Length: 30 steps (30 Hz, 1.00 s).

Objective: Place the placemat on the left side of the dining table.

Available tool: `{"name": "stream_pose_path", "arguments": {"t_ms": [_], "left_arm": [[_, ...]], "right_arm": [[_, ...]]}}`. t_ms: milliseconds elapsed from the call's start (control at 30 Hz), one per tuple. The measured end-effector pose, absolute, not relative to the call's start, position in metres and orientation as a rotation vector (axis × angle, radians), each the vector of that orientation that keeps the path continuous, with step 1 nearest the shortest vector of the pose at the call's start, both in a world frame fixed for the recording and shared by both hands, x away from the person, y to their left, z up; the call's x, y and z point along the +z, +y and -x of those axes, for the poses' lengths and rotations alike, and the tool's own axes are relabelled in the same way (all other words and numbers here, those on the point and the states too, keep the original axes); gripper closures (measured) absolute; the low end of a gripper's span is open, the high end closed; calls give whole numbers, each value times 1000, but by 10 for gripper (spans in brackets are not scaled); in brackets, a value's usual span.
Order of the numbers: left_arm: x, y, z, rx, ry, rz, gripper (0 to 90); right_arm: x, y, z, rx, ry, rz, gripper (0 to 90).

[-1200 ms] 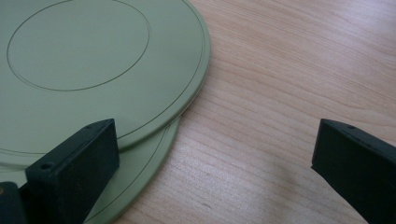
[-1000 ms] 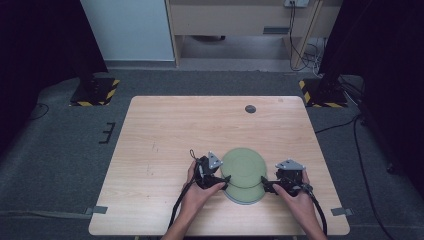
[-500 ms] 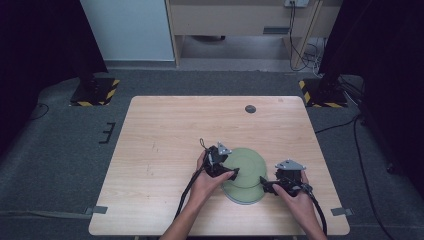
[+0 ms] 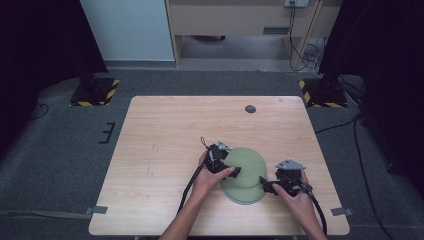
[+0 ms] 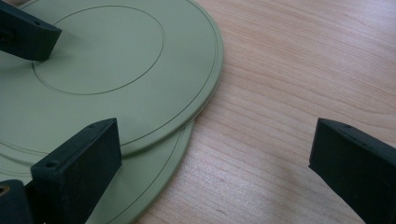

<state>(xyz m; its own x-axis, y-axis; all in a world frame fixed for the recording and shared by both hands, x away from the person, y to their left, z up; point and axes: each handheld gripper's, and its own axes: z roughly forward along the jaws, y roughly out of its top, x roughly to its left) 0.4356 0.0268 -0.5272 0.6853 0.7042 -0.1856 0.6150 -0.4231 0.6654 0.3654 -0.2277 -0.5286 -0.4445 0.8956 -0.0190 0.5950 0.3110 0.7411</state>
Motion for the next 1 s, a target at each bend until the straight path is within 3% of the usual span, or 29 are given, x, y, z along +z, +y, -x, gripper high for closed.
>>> {"name": "stream_pose_path", "arguments": {"t_ms": [233, 300, 500, 733, 933, 1000], "left_arm": [[-527, 23, -434, 159, 1008, -2147, 53], [-526, 25, -435, 163, 1046, -2130, 114], [-518, 27, -433, 190, 1059, -2103, 173], [-500, 30, -428, 237, 1025, -2024, 318], [-490, 27, -424, 246, 984, -1982, 532], [-489, 26, -424, 248, 983, -1977, 555]], "right_arm": [[-529, -227, -365, 942, 2152, -1325, 24], [-529, -228, -366, 941, 2154, -1325, 22], [-529, -228, -366, 940, 2155, -1325, 20], [-529, -227, -366, 935, 2155, -1322, 16], [-529, -227, -366, 934, 2156, -1320, 14], [-529, -227, -366, 935, 2155, -1322, 13]]}}
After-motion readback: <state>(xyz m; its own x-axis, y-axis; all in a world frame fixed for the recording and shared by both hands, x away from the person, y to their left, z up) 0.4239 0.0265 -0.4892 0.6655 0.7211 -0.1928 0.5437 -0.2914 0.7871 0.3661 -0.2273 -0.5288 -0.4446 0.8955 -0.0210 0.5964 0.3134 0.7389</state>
